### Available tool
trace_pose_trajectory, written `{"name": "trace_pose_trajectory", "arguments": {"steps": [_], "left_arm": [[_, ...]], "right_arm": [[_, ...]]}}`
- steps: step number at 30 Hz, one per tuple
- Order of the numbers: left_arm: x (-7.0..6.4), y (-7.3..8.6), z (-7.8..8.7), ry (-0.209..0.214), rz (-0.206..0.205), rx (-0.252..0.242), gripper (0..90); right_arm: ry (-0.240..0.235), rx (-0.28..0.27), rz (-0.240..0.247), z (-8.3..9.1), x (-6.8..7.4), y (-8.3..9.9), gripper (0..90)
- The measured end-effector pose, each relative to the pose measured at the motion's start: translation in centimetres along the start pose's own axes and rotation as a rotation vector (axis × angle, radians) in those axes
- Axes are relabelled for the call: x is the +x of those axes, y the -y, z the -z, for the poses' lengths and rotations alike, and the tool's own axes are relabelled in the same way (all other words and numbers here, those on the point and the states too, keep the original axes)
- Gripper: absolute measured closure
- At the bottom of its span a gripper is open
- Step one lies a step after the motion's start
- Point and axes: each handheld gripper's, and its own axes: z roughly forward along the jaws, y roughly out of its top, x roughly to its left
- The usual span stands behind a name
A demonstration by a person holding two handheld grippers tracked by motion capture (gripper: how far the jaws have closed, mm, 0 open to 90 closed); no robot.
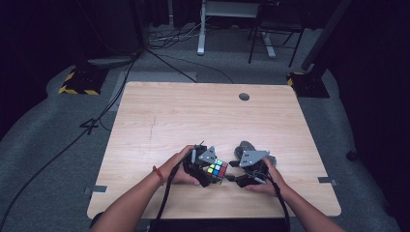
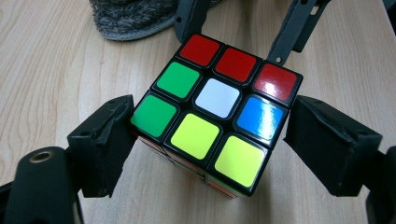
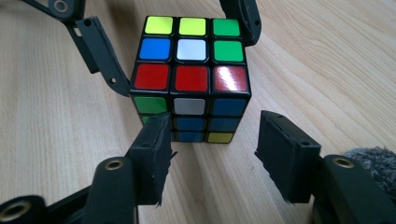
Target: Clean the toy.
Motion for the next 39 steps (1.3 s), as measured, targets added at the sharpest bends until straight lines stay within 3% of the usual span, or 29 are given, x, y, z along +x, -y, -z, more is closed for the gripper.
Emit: {"name": "trace_pose_trajectory", "arguments": {"steps": [11,16,19,24,28,32,35,39], "left_arm": [[-0.1,0.9,0.8,-0.019,0.0,-0.004,26.0],[-0.2,1.2,0.9,-0.021,-0.007,-0.009,29.6],[-0.2,1.3,1.0,-0.018,-0.019,-0.009,30.3],[-0.2,1.3,1.0,-0.015,-0.023,-0.007,32.4],[-0.3,1.2,1.1,-0.019,-0.03,0.004,32.4],[-0.3,1.2,1.0,-0.015,-0.028,0.002,32.5],[-0.3,1.3,1.0,-0.014,-0.029,-0.001,32.5],[-0.3,1.5,1.1,-0.011,-0.027,-0.005,32.4]], "right_arm": [[0.02,-0.043,-0.016,0.5,-0.2,-0.2,43.3],[0.011,-0.13,-0.039,1.0,-0.2,-0.9,44.0],[0.029,-0.122,-0.012,1.1,0.0,-1.5,43.7],[0.016,-0.124,0.005,0.8,0.3,-1.9,44.3],[-0.005,-0.131,-0.034,1.4,-0.6,-1.0,45.0],[0.013,-0.075,-0.047,1.4,-1.3,-0.1,45.9],[0.04,-0.025,-0.006,0.6,-1.1,-0.1,46.8],[0.015,-0.069,-0.045,0.6,-1.6,0.0,47.0]]}}
